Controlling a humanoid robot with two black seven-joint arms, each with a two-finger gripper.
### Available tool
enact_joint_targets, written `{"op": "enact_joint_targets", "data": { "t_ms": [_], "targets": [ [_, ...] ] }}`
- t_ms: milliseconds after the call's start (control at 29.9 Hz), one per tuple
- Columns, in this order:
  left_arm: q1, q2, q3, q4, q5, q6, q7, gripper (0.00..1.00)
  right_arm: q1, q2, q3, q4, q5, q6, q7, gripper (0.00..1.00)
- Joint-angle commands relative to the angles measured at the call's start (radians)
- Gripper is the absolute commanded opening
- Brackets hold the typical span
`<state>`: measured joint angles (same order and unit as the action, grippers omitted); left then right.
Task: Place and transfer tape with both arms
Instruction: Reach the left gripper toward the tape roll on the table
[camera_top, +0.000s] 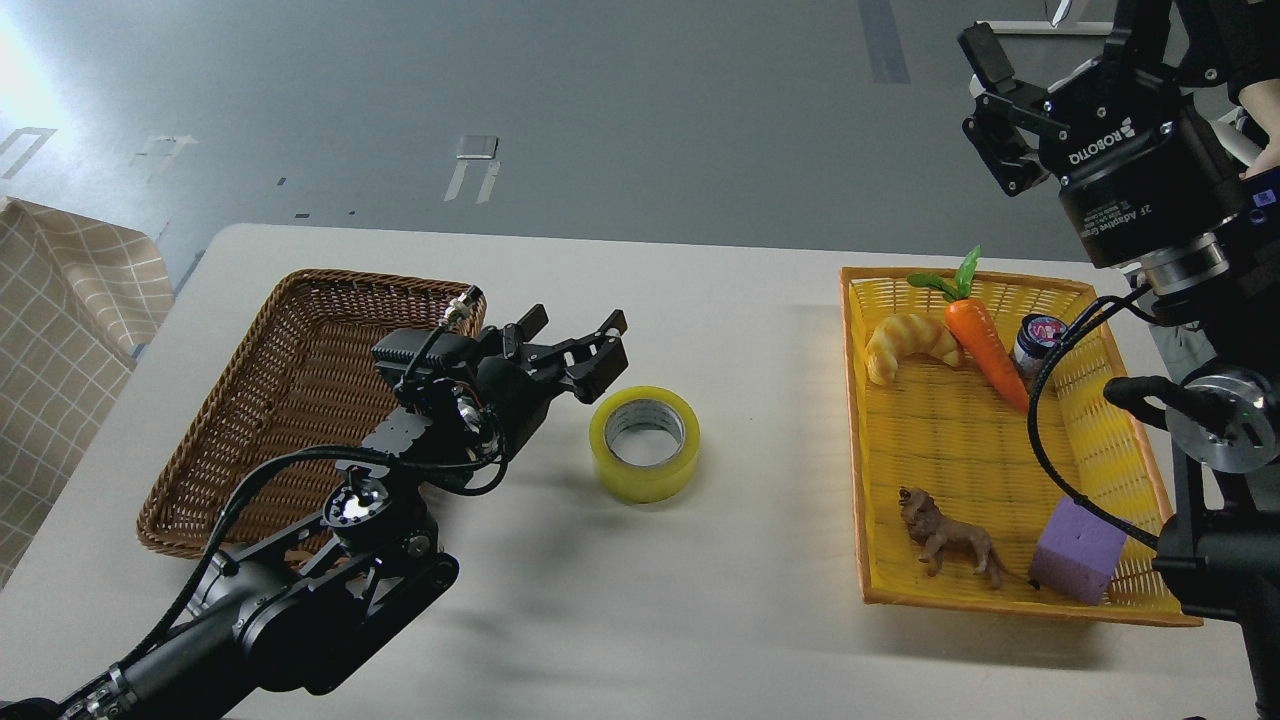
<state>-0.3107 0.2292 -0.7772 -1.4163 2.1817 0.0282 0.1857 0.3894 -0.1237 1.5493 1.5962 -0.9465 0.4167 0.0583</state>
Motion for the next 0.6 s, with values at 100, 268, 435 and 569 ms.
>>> {"op": "enact_joint_targets", "data": {
  "t_ms": [100,268,435,569],
  "targets": [
    [-0.001,-0.036,0.018,0.028,0.0,-0.045,0.06,0.98,0.02,0.003,-0.047,-0.001,0.0,-0.006,-0.002,1.0],
    [-0.019,-0.013,0.019,0.037,0.0,-0.07,0.06,0.98,0.023,0.009,-0.051,-0.004,0.0,-0.006,0.0,1.0],
    [-0.03,-0.018,0.053,0.06,0.0,-0.076,0.06,0.98,0.04,0.007,-0.066,-0.007,0.0,-0.006,0.0,1.0],
    [-0.047,-0.025,0.085,0.117,0.0,-0.076,0.063,0.98,0.042,0.0,-0.066,-0.01,0.0,-0.006,0.0,1.0]
  ]
}}
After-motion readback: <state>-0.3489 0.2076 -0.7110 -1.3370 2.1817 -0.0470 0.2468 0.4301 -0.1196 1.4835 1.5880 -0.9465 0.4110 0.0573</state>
